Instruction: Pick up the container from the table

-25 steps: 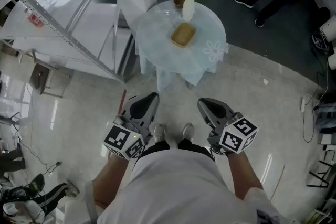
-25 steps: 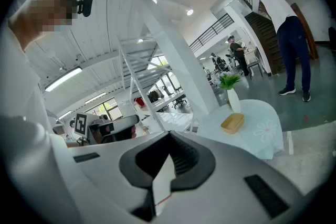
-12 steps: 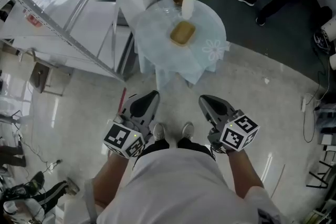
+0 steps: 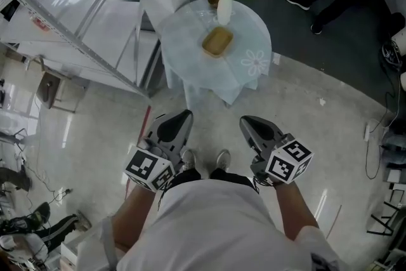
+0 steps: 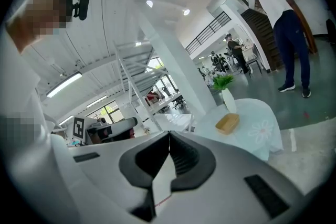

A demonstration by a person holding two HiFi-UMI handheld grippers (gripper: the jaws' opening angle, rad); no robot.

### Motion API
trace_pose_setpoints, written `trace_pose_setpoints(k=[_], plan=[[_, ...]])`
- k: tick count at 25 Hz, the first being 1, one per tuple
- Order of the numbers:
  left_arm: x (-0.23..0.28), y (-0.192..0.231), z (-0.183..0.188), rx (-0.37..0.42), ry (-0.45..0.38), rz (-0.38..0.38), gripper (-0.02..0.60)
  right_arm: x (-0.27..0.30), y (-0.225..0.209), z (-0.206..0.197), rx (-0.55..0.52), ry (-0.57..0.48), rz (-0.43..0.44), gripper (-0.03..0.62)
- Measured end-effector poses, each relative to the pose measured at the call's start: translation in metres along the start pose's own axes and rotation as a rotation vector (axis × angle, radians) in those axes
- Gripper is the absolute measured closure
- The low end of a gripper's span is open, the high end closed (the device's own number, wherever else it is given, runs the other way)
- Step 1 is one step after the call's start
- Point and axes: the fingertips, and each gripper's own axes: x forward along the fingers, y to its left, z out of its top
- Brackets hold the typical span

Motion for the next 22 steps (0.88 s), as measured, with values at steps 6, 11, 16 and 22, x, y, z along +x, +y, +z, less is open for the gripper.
trace_pose_setpoints(k=[6,11,16,22], plan=[[0.012,-0.016,-0.004,-0.001,-0.004,0.032,0.558,-0.013,-0.017,0.001,0.003,0.009,0.027,0.572],[0.021,-0.029,-0.008,0.0,-0.004,0.059,0.558,-0.022,-0.028,0.0,0.003,0.023,0.054,0.571],[0.025,-0.034,-0.013,-0.002,0.0,0.085,0.558,-0.026,-0.037,-0.001,0.006,0.029,0.072,0.572],[0.034,-0.035,-0.014,-0.003,-0.004,0.102,0.558,-0.026,-0.047,0.002,0.006,0.036,0.087,0.571]])
